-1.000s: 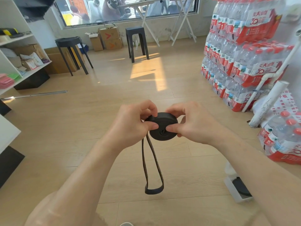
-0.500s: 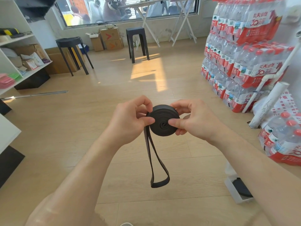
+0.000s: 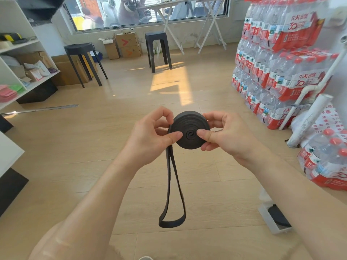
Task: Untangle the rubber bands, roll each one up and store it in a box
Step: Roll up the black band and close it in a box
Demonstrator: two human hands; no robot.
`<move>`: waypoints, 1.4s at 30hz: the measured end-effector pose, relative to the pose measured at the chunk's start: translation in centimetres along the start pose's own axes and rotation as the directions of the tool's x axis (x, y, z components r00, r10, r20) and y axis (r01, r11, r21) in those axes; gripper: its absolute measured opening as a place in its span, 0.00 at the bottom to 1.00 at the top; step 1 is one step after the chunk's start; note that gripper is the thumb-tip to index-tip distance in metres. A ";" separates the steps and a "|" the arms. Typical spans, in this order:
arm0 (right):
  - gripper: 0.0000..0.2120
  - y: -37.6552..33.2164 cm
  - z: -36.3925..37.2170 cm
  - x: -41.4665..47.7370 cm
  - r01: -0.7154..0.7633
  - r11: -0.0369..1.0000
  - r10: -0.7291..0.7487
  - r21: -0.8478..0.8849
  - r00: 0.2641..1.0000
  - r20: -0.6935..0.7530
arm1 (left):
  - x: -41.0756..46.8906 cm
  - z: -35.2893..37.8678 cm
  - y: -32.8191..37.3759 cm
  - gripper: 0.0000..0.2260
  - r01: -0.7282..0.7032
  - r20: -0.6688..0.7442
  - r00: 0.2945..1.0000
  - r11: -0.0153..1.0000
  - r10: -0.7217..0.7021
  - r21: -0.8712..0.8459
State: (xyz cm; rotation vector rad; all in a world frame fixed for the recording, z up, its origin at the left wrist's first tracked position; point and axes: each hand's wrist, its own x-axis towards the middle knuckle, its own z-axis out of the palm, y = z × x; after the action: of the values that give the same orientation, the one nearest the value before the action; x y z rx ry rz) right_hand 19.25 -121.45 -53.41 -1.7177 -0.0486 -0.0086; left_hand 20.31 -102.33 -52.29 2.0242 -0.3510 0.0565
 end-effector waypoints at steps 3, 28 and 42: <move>0.12 0.1 0.1 0.0 -0.028 0.997 0.028 0.070 1.000 0.012 | -0.1 0.0 0.1 0.12 0.016 0.010 1.000 0.998 -0.016 -0.066; 0.07 0.2 0.2 -0.3 0.220 0.777 -0.142 -0.589 0.974 0.177 | -0.1 0.3 -0.5 0.15 -0.049 -0.008 0.999 0.964 0.053 0.263; 0.06 0.4 -0.1 0.1 0.117 0.927 -0.091 -0.358 0.992 0.088 | 0.1 0.1 -0.6 0.14 -0.012 -0.048 0.999 0.980 0.022 0.197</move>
State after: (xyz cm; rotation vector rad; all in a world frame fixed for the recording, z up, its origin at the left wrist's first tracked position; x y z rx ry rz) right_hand 19.37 -121.60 -53.77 -2.0839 -0.2013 -0.0383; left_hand 20.52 -102.21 -52.82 2.2108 -0.3422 0.1575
